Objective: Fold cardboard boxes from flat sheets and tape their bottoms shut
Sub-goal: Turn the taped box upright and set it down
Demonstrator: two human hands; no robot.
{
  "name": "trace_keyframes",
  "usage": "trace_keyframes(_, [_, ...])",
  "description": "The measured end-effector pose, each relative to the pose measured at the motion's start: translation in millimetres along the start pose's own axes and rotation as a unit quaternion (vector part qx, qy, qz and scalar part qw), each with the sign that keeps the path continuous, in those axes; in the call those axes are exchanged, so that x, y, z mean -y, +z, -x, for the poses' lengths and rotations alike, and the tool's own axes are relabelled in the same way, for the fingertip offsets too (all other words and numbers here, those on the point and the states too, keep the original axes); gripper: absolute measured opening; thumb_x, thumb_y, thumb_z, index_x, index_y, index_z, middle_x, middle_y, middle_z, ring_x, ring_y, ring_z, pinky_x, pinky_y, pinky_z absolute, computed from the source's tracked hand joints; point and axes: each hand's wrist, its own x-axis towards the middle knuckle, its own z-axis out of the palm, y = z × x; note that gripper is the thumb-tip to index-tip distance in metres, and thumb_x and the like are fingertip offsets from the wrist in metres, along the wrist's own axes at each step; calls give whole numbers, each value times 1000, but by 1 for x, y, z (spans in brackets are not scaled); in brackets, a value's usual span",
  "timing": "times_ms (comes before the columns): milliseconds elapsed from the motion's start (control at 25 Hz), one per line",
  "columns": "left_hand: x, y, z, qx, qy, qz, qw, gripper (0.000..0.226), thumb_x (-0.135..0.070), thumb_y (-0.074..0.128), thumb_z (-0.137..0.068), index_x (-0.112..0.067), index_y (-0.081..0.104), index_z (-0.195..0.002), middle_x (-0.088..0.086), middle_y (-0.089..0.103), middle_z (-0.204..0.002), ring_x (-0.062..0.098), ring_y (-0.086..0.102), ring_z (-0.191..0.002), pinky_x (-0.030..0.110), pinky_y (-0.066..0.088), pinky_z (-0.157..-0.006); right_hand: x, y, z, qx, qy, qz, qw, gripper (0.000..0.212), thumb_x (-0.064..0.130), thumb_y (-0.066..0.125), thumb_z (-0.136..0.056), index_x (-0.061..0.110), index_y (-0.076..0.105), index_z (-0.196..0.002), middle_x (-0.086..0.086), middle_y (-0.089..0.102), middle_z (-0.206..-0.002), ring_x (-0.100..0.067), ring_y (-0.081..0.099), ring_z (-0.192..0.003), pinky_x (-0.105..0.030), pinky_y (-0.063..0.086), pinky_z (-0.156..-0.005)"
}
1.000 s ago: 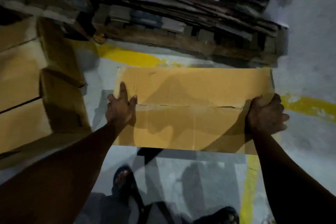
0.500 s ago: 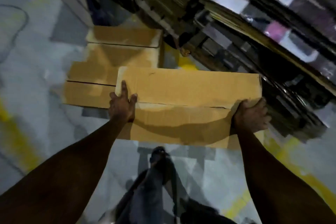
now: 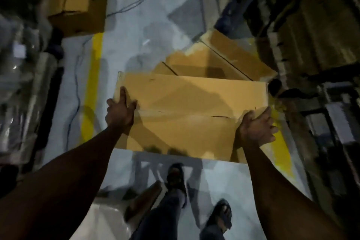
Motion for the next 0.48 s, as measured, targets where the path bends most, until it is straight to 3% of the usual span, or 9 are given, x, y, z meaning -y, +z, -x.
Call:
trace_keyframes(320, [205,-28,-55,-29,-189,84,978,71,-57,37,-96,-33,5,-154,42,13,-147,57,39,-122,53,37,-100,220,126,93,59,-225,37,972,59,45,42,-95,16,33,-146,-20,50,-132,-43,43,-117,-52,36,-89])
trace_keyframes(480, [310,-41,-94,-34,-290,95,952,80,-76,35,-84,-43,6,-151,41,19,-144,57,35,-122,57,35,-102,308,203,158,134,-302,22,944,59,46,43,-96,19,29,-147,-19,49,-136,-43,42,-120,-52,36,-92])
